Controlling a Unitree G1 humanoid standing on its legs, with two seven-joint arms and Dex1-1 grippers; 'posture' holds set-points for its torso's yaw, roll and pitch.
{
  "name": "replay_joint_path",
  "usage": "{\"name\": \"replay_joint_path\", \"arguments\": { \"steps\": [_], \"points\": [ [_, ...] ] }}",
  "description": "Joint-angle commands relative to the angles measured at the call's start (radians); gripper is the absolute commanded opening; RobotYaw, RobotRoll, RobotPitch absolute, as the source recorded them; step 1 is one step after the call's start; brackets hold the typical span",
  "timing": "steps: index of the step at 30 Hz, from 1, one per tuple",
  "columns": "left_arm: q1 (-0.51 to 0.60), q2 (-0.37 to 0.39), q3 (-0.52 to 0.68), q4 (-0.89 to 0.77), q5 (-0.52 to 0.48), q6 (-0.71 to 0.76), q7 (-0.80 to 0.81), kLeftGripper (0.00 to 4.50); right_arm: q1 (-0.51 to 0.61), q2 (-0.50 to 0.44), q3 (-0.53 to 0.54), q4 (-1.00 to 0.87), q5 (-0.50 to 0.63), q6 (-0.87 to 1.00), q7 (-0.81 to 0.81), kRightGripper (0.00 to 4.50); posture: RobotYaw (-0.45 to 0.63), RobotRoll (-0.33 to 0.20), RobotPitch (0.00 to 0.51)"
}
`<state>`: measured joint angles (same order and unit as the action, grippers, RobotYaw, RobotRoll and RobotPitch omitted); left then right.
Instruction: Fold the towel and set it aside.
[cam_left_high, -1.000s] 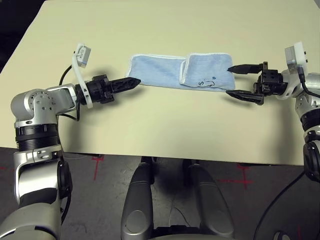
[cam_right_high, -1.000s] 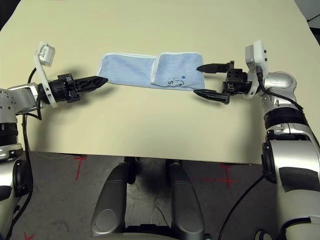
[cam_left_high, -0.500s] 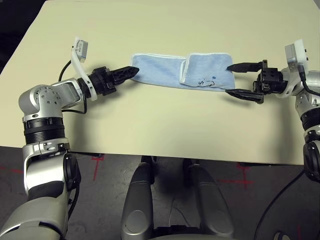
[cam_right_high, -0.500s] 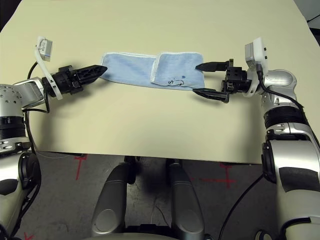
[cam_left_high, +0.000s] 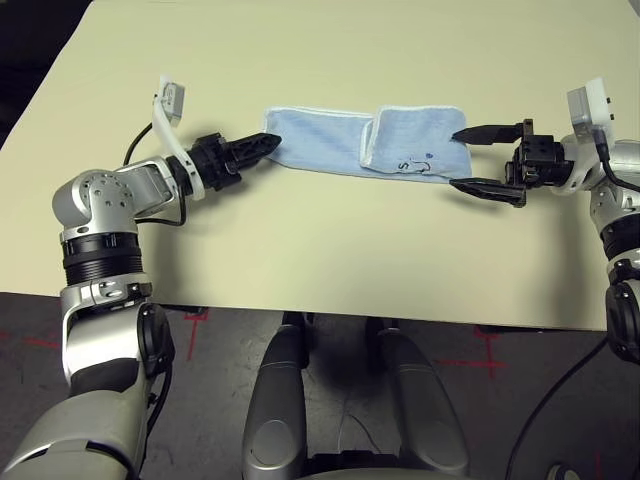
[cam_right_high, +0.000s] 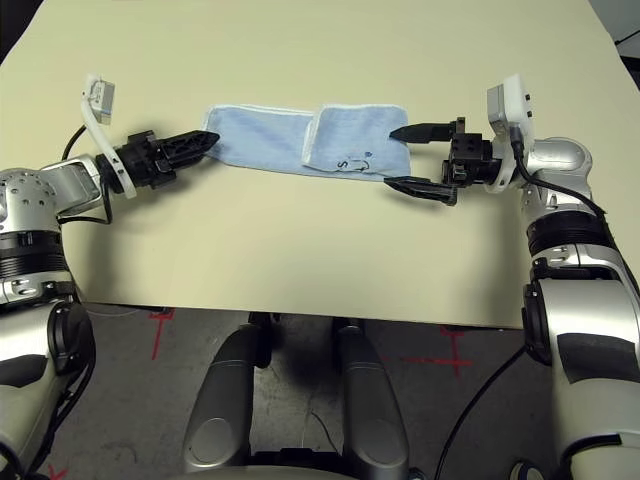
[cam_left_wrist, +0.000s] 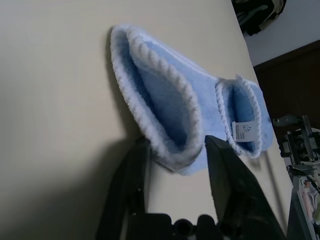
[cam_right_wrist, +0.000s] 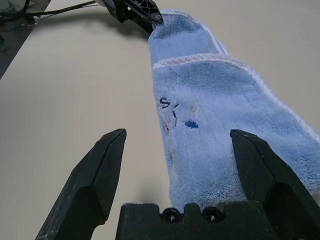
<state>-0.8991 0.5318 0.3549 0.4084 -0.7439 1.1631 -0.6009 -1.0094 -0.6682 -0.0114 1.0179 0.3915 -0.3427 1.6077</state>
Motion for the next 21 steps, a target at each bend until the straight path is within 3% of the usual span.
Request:
{"name": "replay_joint_path", "arguments": {
  "steps": [1, 3, 8, 13, 21],
  "points": [
    [-0.009, -0.005, 0.019, 0.012, 0.006, -0.007, 0.030, 0.62, 0.001, -0.006, -0.011, -0.006, -0.011, -0.002, 0.007, 4.50, 0.05, 0.000, 0.324],
    [-0.009, -0.002, 0.026, 0.016, 0.007, -0.009, 0.040, 0.07, 0.001, -0.006, -0.011, -0.006, -0.011, -0.001, 0.007, 4.50, 0.05, 0.000, 0.324],
    [0.006, 0.030, 0.041, 0.008, 0.011, -0.004, 0.050, 0.07, 0.001, -0.007, -0.014, -0.004, -0.013, -0.002, 0.007, 4.50, 0.06, 0.000, 0.321],
    [0.040, 0.116, 0.052, -0.018, 0.005, 0.021, 0.031, 0.07, -0.002, -0.005, -0.016, -0.002, -0.015, -0.003, 0.007, 4.50, 0.06, 0.000, 0.320],
    [0.161, 0.204, 0.136, -0.185, -0.065, 0.127, 0.035, 0.07, -0.012, -0.002, -0.023, 0.014, -0.021, -0.003, 0.007, 4.50, 0.07, 0.000, 0.316]
  ]
}}
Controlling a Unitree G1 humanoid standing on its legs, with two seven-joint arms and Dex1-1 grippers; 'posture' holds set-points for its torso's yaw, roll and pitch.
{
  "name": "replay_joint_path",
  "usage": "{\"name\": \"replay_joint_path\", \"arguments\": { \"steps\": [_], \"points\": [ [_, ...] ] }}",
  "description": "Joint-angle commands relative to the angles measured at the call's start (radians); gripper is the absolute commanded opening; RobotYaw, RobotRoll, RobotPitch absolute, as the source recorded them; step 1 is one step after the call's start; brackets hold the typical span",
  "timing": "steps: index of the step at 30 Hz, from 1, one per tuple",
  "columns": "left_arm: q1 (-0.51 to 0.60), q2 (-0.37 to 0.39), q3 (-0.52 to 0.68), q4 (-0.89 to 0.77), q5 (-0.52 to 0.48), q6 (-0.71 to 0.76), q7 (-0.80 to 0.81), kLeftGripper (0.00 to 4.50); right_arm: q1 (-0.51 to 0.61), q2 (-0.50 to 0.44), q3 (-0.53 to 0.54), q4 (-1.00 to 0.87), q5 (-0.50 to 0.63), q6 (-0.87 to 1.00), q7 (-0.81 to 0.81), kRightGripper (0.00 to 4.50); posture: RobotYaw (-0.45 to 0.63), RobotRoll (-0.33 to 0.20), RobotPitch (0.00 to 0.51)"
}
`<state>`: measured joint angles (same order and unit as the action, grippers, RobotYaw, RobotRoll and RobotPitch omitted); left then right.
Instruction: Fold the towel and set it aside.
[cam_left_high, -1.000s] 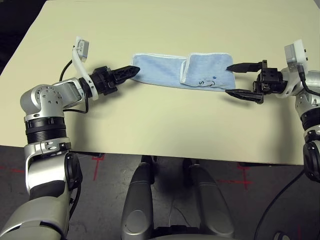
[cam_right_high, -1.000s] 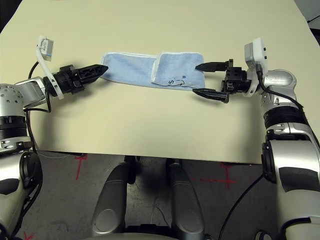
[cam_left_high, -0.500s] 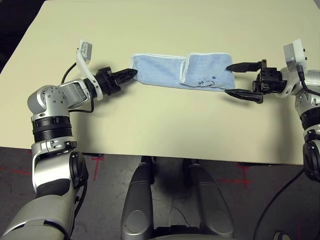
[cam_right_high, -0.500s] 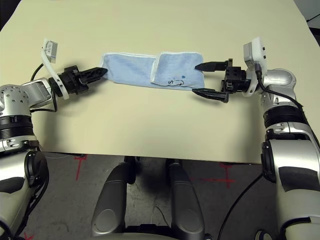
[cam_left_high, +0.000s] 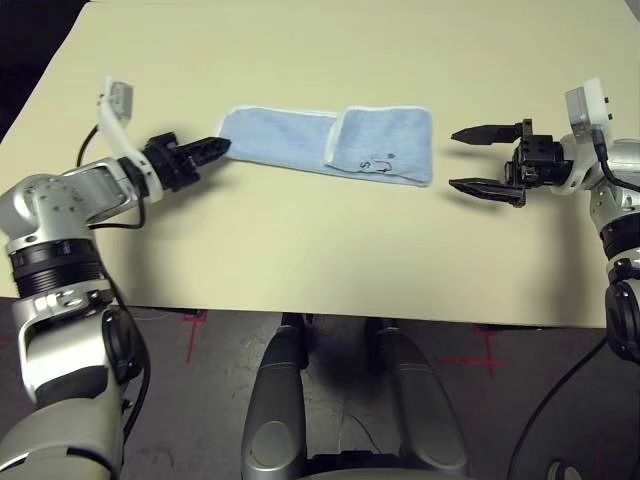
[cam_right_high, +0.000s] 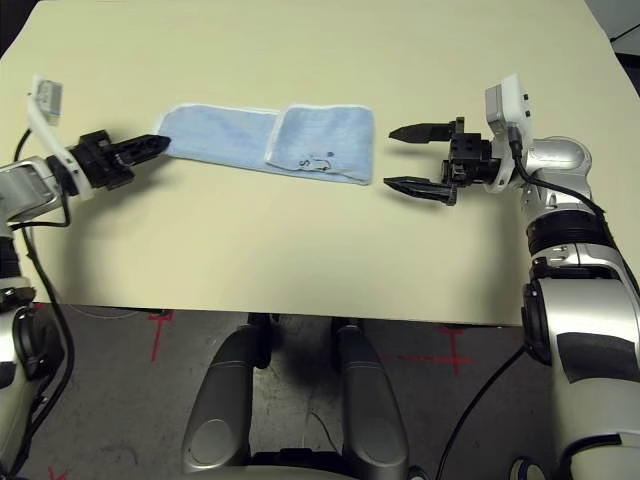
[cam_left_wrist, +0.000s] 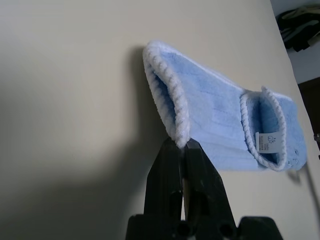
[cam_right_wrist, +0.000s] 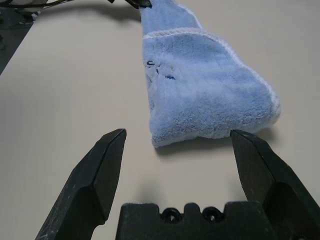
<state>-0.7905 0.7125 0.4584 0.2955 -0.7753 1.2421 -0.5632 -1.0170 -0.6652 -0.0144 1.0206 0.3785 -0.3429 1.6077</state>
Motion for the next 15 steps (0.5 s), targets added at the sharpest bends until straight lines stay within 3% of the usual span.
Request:
{"name": "replay_joint_path", "arguments": {
  "steps": [1, 9, 15],
  "points": [
    [0.065, 0.029, 0.041, -0.086, -0.036, 0.053, 0.000, 0.07, -0.006, -0.003, -0.021, 0.014, -0.009, 0.000, 0.007, 4.50, 0.07, 0.000, 0.316],
    [0.120, 0.176, 0.003, -0.002, 0.043, -0.074, -0.095, 0.07, -0.024, 0.013, -0.019, 0.006, -0.018, 0.018, 0.007, 4.50, 0.08, 0.000, 0.306],
    [0.087, 0.176, -0.036, 0.036, 0.069, -0.138, -0.123, 0.07, -0.028, 0.026, -0.018, -0.001, -0.021, 0.025, 0.007, 4.50, 0.09, 0.000, 0.304]
  ]
}}
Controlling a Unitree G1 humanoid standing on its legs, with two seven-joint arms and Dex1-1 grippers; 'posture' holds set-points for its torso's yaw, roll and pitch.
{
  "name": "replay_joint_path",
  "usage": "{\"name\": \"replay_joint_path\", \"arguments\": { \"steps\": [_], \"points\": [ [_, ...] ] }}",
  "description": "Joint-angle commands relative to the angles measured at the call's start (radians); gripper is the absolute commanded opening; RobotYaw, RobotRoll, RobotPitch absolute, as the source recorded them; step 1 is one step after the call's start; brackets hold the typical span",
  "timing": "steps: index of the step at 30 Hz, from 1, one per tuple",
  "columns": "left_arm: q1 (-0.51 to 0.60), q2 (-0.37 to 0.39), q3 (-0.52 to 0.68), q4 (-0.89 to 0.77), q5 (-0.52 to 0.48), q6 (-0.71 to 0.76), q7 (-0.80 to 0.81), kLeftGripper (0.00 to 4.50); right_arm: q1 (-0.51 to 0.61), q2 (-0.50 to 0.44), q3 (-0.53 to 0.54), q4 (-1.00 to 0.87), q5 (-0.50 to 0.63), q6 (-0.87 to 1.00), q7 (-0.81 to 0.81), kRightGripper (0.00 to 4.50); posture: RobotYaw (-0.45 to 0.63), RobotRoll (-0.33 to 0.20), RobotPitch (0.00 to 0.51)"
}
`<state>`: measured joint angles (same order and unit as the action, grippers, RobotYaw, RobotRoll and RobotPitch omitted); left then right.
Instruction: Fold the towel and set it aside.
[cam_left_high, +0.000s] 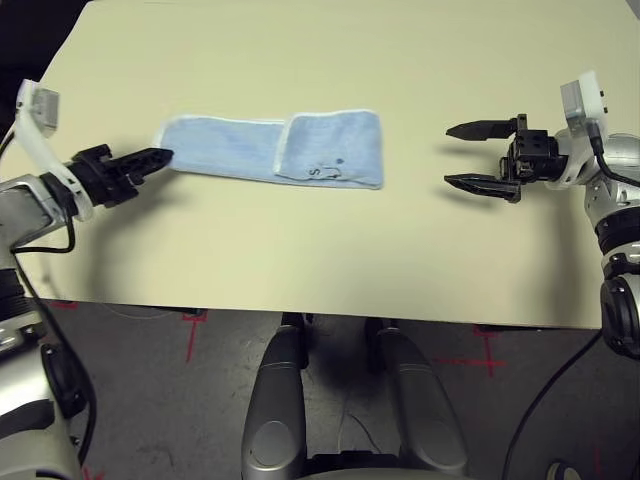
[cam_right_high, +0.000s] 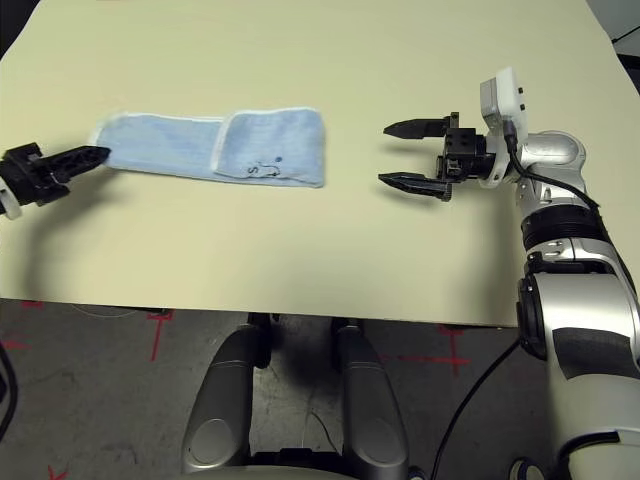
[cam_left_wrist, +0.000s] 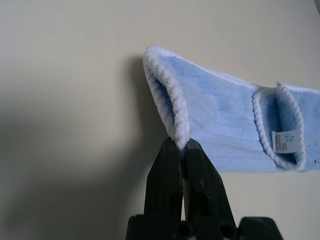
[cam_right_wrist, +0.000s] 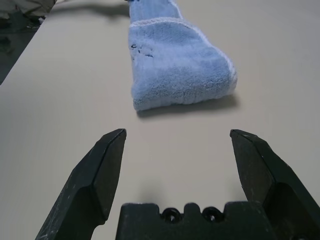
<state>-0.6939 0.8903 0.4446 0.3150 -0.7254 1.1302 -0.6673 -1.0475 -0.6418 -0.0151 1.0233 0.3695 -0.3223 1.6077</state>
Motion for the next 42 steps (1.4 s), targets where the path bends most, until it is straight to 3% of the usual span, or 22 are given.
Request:
{"name": "replay_joint_path", "arguments": {
  "steps": [1, 10, 16, 27, 33, 42],
  "points": [
    [-0.016, -0.006, -0.029, 0.019, 0.021, -0.032, -0.020, 0.07, 0.003, 0.003, -0.017, -0.004, -0.012, 0.005, 0.007, 4.50, 0.09, 0.000, 0.303],
    [-0.171, -0.081, -0.111, -0.052, -0.017, -0.005, -0.055, 0.07, 0.004, 0.018, -0.015, 0.039, -0.026, -0.021, 0.007, 4.50, 0.08, 0.000, 0.301],
    [-0.314, -0.144, -0.114, -0.139, -0.129, 0.106, -0.073, 0.07, 0.000, 0.035, -0.015, 0.072, -0.042, -0.052, 0.007, 4.50, 0.08, 0.000, 0.293],
    [-0.422, -0.195, -0.184, -0.219, -0.241, 0.234, -0.127, 0.07, 0.001, 0.023, -0.028, 0.105, -0.045, -0.079, 0.007, 4.50, 0.08, 0.000, 0.293],
    [-0.395, -0.193, -0.291, -0.262, -0.217, 0.214, -0.187, 0.07, 0.001, 0.016, -0.035, 0.116, -0.047, -0.083, 0.007, 4.50, 0.08, 0.000, 0.293],
    [-0.425, -0.313, -0.412, -0.209, -0.084, 0.089, -0.142, 0.07, -0.009, 0.030, -0.039, 0.114, -0.055, -0.077, 0.007, 4.50, 0.09, 0.000, 0.294]
  ]
}}
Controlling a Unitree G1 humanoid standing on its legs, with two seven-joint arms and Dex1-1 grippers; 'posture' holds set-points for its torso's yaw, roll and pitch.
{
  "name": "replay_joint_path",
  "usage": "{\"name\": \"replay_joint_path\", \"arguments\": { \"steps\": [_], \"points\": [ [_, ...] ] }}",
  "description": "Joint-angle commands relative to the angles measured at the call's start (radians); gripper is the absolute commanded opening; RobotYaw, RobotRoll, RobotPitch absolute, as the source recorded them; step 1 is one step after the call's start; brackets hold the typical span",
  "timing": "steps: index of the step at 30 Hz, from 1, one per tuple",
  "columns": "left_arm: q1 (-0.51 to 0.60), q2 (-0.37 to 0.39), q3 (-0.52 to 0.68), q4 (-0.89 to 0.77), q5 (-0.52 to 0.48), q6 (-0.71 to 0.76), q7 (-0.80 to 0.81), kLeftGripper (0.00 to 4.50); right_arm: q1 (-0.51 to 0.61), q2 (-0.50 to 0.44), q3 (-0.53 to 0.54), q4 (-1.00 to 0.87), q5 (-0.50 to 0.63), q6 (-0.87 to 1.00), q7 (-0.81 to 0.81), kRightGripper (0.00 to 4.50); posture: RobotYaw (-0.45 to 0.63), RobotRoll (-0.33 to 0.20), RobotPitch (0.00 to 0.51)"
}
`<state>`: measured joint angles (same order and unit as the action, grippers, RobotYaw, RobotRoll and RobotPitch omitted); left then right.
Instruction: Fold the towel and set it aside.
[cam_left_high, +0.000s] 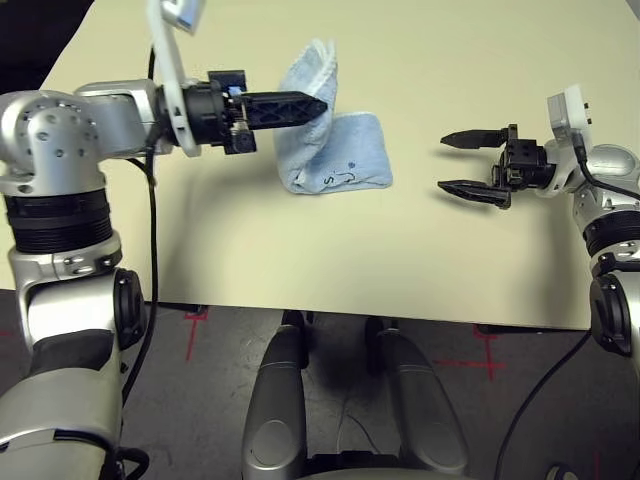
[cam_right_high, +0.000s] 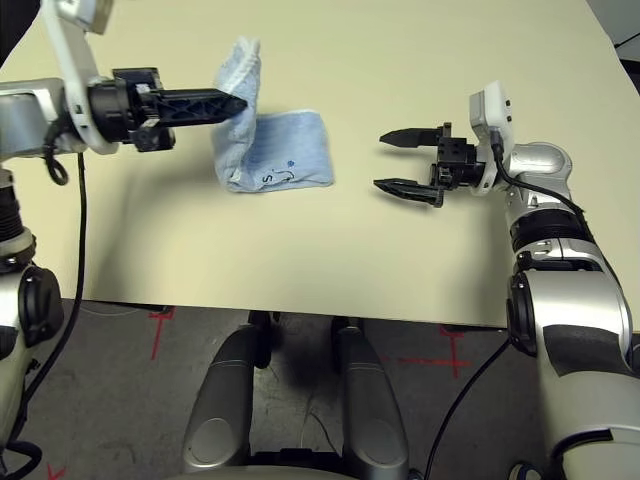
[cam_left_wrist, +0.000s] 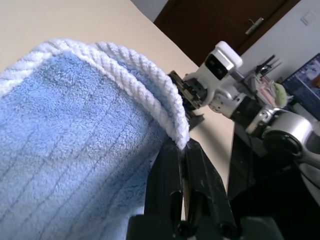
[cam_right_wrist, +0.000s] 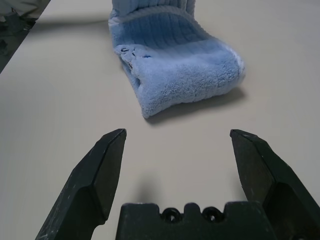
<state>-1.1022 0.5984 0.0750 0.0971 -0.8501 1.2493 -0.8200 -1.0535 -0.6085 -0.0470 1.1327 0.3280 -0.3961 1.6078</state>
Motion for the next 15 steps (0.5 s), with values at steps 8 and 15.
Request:
{"name": "replay_joint_path", "arguments": {
  "steps": [8, 15],
  "points": [
    [-0.041, -0.080, -0.145, 0.044, 0.129, -0.091, -0.026, 0.07, -0.013, 0.012, -0.014, -0.007, -0.025, 0.007, 0.007, 4.50, 0.09, 0.000, 0.294],
    [-0.045, -0.141, -0.178, 0.054, 0.169, -0.110, -0.032, 0.07, -0.008, 0.020, -0.015, -0.041, -0.025, 0.025, 0.007, 4.50, 0.09, 0.000, 0.294]
  ]
}}
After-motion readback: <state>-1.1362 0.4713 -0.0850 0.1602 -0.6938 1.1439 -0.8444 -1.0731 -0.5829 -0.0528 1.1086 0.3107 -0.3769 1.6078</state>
